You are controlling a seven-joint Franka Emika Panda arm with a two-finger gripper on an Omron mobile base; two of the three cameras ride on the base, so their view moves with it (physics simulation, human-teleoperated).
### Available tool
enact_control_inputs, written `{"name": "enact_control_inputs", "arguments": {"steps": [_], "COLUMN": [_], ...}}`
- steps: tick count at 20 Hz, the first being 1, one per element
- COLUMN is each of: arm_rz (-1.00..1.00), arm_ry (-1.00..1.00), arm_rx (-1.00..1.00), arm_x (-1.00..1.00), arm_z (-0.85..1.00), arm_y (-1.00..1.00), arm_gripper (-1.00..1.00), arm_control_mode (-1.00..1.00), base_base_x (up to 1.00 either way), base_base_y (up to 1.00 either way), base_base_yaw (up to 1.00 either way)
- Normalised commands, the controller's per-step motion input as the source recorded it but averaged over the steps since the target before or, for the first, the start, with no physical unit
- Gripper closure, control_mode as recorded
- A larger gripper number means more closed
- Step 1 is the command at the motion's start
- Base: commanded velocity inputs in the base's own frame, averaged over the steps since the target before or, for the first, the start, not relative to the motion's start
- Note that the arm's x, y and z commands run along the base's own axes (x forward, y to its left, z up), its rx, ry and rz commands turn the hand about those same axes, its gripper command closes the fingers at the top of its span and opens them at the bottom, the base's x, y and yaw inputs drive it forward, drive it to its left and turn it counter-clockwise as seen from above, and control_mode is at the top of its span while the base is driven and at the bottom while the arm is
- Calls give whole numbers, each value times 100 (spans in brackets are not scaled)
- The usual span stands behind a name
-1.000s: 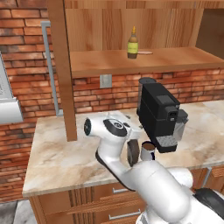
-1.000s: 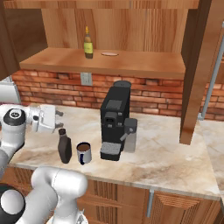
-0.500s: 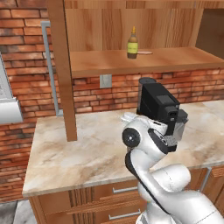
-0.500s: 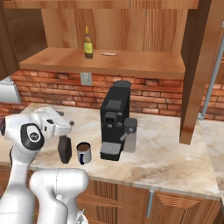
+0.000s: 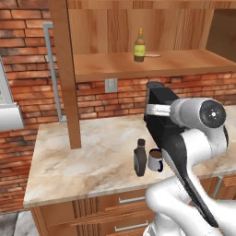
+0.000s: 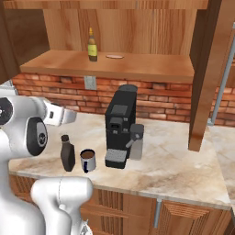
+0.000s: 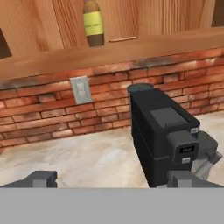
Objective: Pick the syrup bottle and honey bottle from the cabinet and place them next to the mug.
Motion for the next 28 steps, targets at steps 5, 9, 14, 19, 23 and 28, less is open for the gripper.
{"name": "enact_control_inputs", "arguments": {"steps": [5, 9, 14, 19, 23, 28], "arm_rz": [27, 30, 17, 7, 0, 0], "arm_ry": [7, 16, 7, 0, -3, -13], "arm_rx": [5, 4, 0, 0, 0, 0], "arm_x": [-50, -28, 22, 66, 91, 59], "arm_z": [85, 43, 12, 1, 1, 8], "arm_y": [-7, -8, 0, 0, 0, 0], "arm_gripper": [-100, -100, -100, -100, -100, -100], "arm_control_mode": [-100, -100, -100, -100, -100, -100], "base_base_x": [0, 0, 0, 0, 0, 0], "base_base_y": [0, 0, 0, 0, 0, 0], "base_base_yaw": [0, 0, 0, 0, 0, 0]}}
